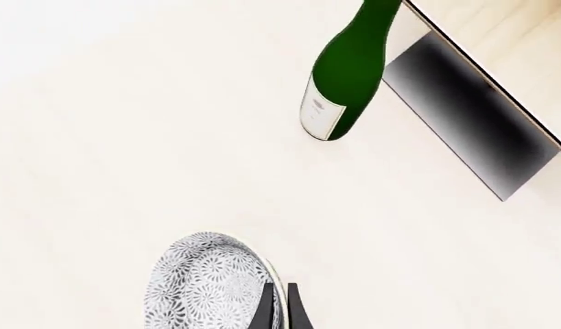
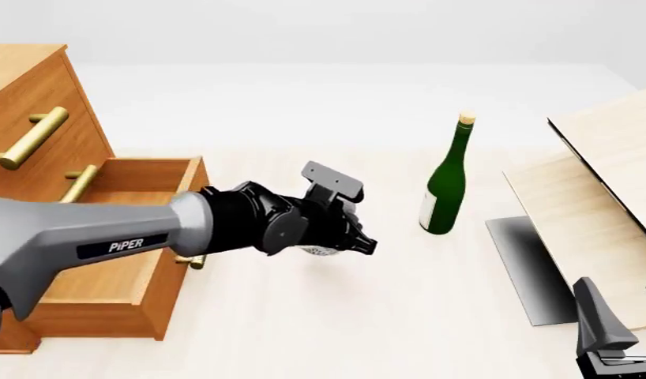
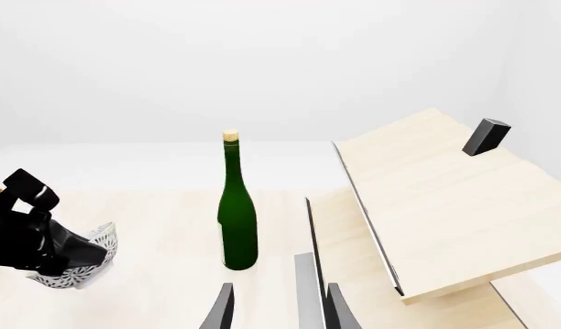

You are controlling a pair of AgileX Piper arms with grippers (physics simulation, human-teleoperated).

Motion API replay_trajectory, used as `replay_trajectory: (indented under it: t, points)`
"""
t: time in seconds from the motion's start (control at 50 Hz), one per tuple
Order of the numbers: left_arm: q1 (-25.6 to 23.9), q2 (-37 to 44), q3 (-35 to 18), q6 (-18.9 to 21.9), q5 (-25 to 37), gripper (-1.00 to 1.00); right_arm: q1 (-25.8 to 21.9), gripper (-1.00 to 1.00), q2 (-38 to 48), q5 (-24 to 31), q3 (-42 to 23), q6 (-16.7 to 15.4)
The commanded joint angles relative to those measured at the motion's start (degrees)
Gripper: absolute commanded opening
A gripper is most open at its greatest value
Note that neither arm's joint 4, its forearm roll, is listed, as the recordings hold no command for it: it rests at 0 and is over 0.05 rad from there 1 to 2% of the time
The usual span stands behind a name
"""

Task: Put the bowl in the bottom drawer of the cabinet.

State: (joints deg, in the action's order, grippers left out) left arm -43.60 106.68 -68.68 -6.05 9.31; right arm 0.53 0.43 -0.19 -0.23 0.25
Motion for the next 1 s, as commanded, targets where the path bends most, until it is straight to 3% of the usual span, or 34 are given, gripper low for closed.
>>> replay_trajectory:
  t: [0.02,0.48,1.0]
  points:
    - [0.6,-4.0,1.1,0.3,0.1,-1.00,0.0,1.00,0.0,0.0,0.0,0.0]
    - [0.4,-12.9,6.4,-0.4,-0.9,-1.00,0.0,1.00,0.0,0.0,0.0,0.0]
    - [4.6,-22.5,10.5,1.5,1.5,-1.00,0.0,1.00,0.0,0.0,0.0,0.0]
